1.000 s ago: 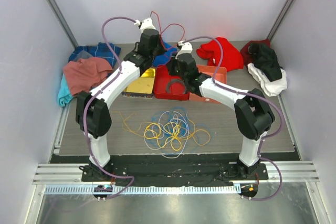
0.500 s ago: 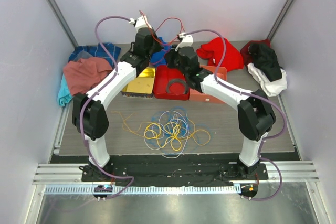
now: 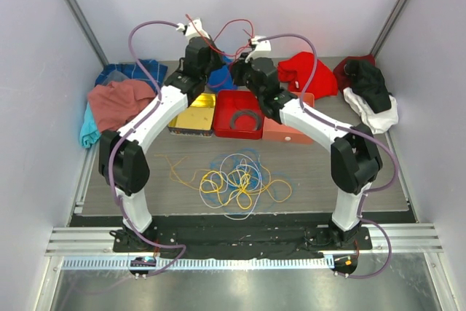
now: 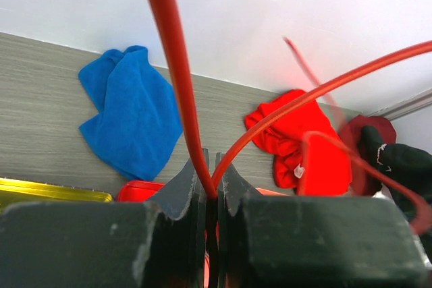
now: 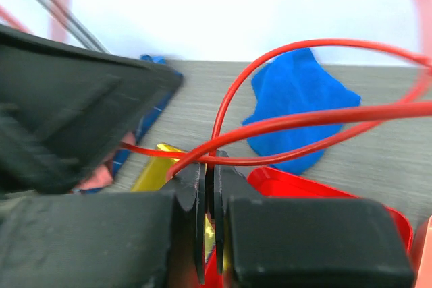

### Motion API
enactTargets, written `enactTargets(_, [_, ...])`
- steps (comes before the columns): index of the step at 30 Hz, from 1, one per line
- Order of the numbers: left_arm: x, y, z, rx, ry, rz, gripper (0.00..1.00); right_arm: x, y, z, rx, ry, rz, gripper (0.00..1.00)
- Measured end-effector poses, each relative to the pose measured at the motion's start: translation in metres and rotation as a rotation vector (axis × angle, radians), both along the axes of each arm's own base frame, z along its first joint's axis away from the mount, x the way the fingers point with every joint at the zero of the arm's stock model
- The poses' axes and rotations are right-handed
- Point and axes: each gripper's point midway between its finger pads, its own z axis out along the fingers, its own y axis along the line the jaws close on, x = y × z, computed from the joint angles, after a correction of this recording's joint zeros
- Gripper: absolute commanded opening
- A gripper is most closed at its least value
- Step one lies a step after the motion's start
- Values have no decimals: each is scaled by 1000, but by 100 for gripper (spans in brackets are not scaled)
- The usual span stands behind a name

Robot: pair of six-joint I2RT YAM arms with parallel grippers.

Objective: Untangle the cables

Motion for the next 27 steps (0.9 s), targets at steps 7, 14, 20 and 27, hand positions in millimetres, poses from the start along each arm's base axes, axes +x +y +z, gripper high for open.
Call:
enactTargets(7, [5, -2, -16, 20, 24, -2, 0, 10, -5, -68, -52, 111, -16, 38])
enactTargets(14, [11, -6, -50, 57, 85, -5, 0, 6, -6, -105, -102, 193, -10, 52])
enactTargets(20, [12, 0, -56, 112, 116, 12, 0, -4, -14, -129, -147, 268, -17, 52])
enactTargets(27, [10, 5, -55, 169, 126, 33, 0, -56, -49, -189, -242, 424, -30, 52])
